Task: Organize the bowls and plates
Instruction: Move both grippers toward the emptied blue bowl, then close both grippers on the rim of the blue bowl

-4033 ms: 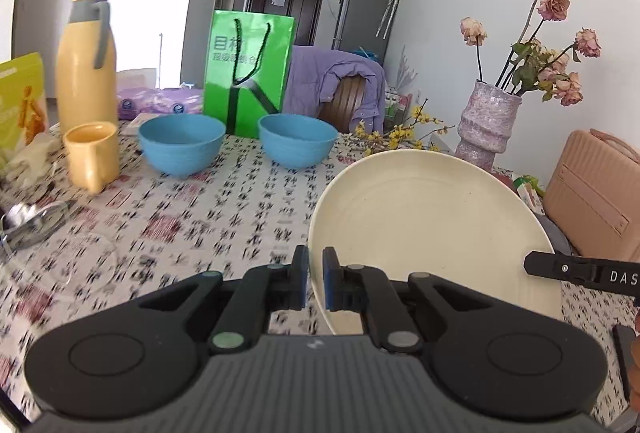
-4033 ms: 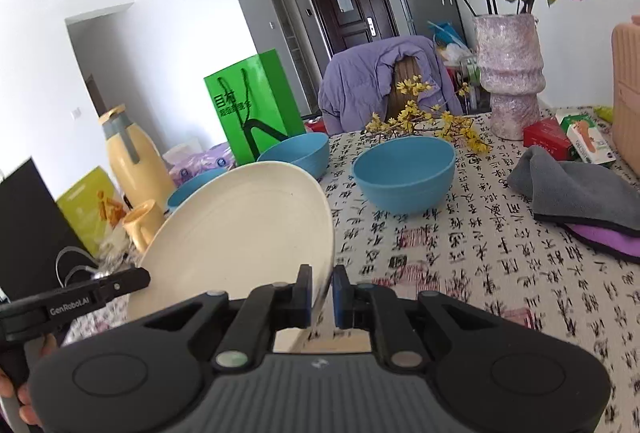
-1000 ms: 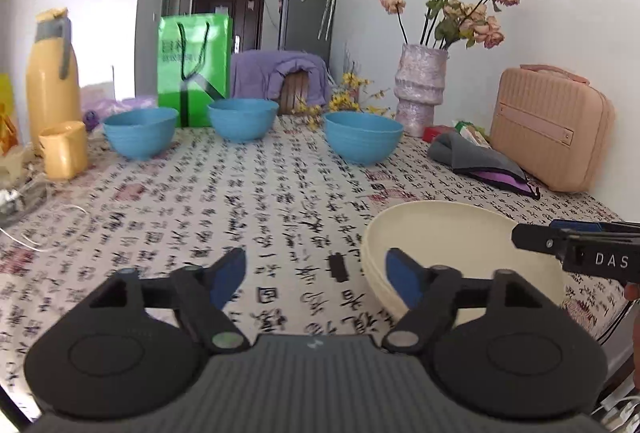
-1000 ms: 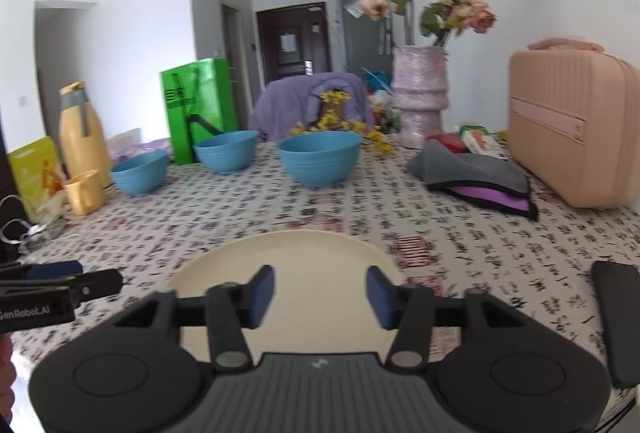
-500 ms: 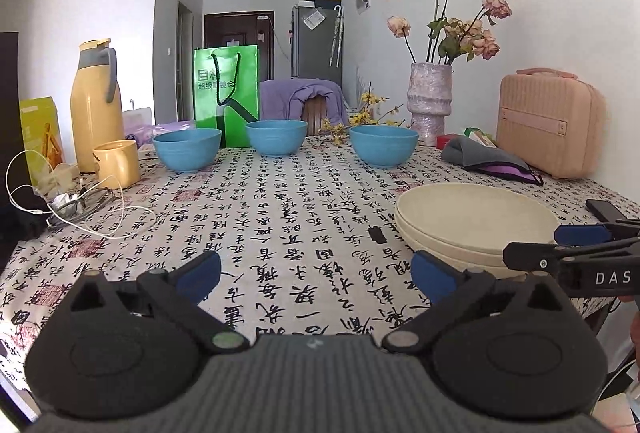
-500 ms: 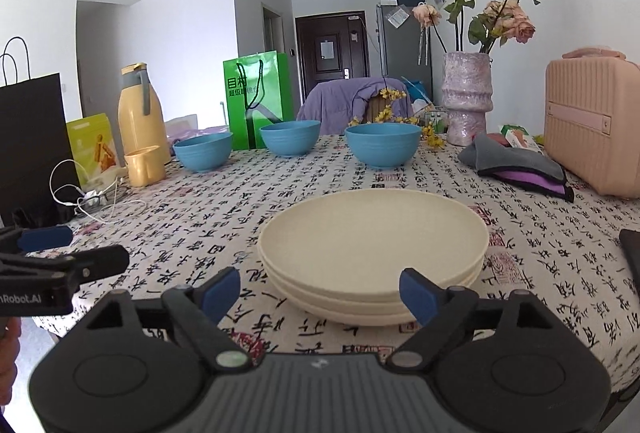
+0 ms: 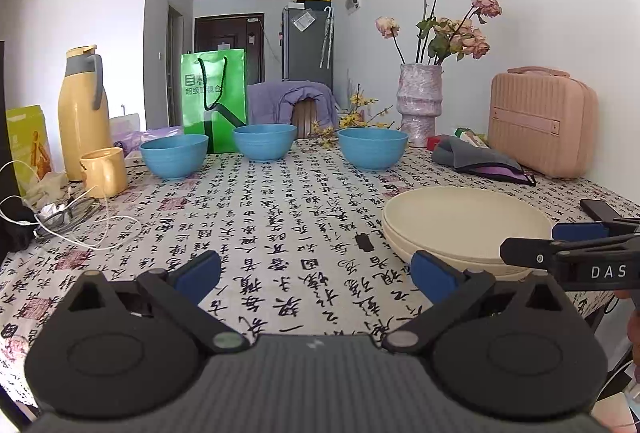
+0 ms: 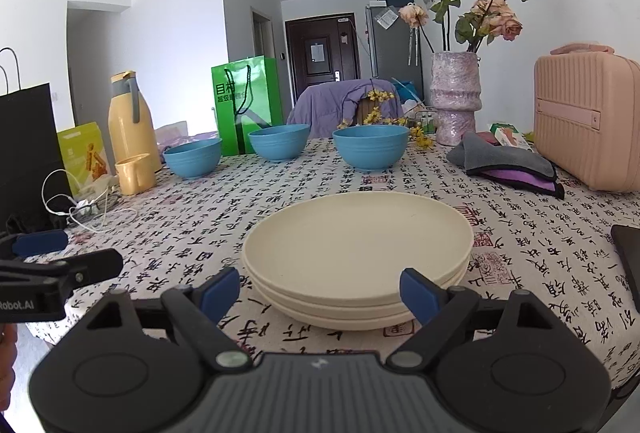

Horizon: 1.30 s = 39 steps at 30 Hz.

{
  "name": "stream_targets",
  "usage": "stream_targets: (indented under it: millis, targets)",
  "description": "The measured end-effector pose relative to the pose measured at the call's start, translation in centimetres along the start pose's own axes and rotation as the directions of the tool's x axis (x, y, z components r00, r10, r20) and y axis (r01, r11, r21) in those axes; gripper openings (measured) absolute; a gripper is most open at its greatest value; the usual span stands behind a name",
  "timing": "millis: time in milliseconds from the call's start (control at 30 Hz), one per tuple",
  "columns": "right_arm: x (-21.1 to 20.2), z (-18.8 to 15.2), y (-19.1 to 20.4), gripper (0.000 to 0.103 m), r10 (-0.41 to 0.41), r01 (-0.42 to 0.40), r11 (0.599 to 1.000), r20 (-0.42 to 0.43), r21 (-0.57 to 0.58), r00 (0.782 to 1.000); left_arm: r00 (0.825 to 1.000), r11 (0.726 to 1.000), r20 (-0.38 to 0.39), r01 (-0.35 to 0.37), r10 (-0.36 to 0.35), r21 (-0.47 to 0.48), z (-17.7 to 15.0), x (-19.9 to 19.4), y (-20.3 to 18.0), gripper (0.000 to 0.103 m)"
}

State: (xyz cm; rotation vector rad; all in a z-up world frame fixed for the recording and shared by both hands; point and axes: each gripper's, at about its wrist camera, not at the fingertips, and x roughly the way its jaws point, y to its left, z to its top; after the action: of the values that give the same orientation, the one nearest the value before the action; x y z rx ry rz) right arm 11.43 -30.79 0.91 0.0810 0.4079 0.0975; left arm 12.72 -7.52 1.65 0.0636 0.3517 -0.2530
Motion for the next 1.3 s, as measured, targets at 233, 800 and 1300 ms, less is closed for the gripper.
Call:
stream_targets:
  millis: [233,800,1300]
  targets:
    - [1.4,1.6,-2.8,0.087,-0.037,0.036,0.999,0.031,0.016,0.999,0.999,0.999,-0.017,0.047,-0.047,-0.011,2.5,3.9,-1.1,0.103]
    - [11.3,12.5,-12.4,0.087,-0.096,0.096,0.995,0.066,0.011,0.993,0.998,0.999,-0.036,0.047,-0.048,-0.026,11.0,18.1,-1.8,0.103]
    - [24.7,20.7,-18.7,0.087,0.067,-0.051,0.991,-0.127,0.126,0.990,0.983,0.988,-0.138,0.103,-0.119,-0.118,15.8,32.0,-1.0,0.103]
